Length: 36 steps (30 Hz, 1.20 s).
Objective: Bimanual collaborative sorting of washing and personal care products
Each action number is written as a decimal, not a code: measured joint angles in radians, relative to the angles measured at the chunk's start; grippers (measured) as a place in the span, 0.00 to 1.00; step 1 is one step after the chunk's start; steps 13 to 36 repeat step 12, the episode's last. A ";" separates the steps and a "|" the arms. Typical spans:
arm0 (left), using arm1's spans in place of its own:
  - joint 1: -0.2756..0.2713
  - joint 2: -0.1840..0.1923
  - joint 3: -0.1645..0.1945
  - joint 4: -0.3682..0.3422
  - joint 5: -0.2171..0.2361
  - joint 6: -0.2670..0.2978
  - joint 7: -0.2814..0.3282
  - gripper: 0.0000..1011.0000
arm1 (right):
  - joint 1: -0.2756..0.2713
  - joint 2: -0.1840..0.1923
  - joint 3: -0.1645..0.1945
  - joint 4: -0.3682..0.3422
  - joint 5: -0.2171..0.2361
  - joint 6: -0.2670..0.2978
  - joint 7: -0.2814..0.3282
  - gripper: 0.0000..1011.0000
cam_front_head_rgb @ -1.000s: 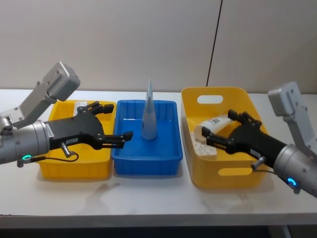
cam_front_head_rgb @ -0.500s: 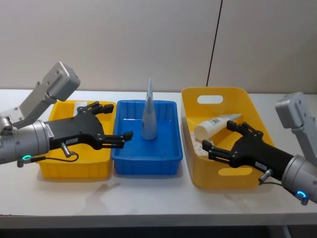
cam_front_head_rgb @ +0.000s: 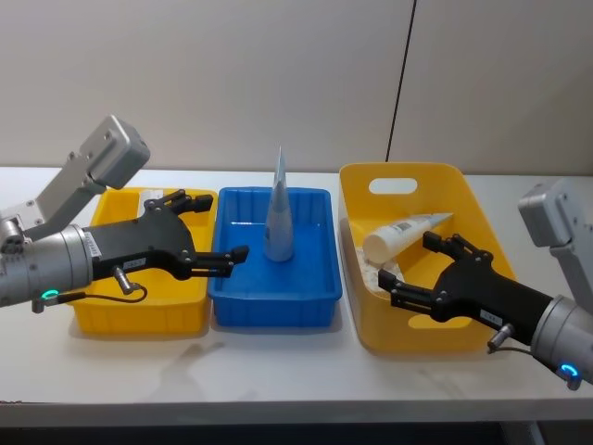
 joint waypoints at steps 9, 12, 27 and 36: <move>0.000 0.000 0.000 0.000 0.000 0.000 0.000 0.99 | -0.004 0.003 0.001 -0.003 0.003 -0.001 0.004 0.99; 0.000 0.000 0.000 0.000 0.000 0.000 0.000 0.99 | -0.005 0.004 0.001 -0.003 0.003 -0.001 0.005 0.99; 0.000 0.000 0.000 0.000 0.000 0.000 0.000 0.99 | -0.005 0.004 0.001 -0.003 0.003 -0.001 0.005 0.99; 0.000 0.000 0.000 0.000 0.000 0.000 0.000 0.99 | -0.005 0.004 0.001 -0.003 0.003 -0.001 0.005 0.99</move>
